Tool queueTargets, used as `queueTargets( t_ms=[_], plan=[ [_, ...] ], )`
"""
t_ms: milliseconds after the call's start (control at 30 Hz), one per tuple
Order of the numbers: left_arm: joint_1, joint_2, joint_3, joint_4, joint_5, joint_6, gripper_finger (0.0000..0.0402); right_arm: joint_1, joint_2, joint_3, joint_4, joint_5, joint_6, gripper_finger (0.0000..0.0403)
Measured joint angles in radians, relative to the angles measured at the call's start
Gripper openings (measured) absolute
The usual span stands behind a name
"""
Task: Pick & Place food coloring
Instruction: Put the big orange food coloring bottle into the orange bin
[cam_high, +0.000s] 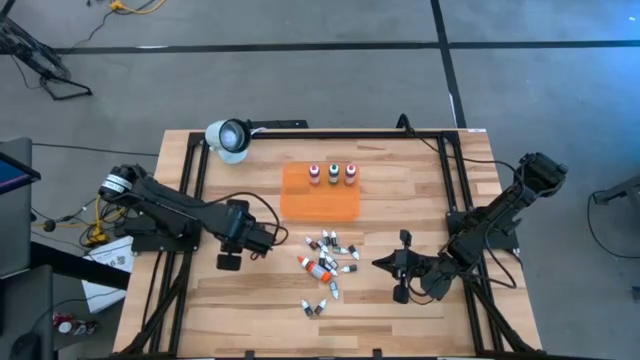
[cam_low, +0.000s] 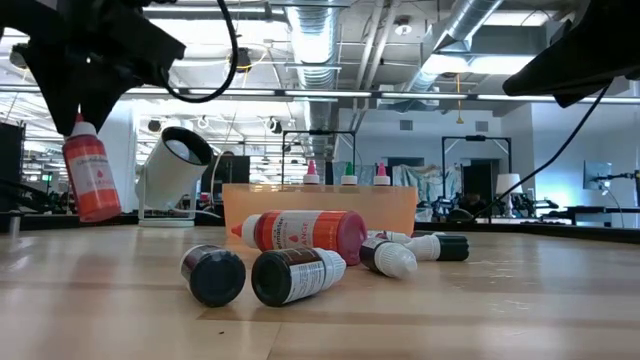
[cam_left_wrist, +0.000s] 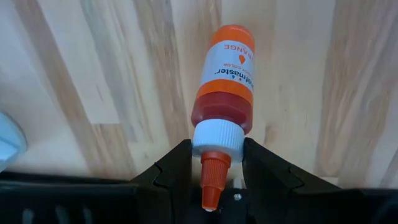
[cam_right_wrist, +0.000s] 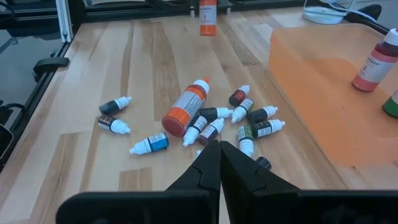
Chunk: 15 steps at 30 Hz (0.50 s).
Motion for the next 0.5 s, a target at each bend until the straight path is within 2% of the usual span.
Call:
queueTargets(
  t_ms=[200,500],
  plan=[
    [0.000,0.005,0.002,-0.026,-0.005,-0.027,0.0119,0.000,0.000,0.000,0.000,0.000,0.000,0.0001],
    [0.001,0.090,0.002,-0.062,0.019,-0.017,0.0119,0.000,0.000,0.000,0.005,0.000,0.000,0.0001]
  ],
)
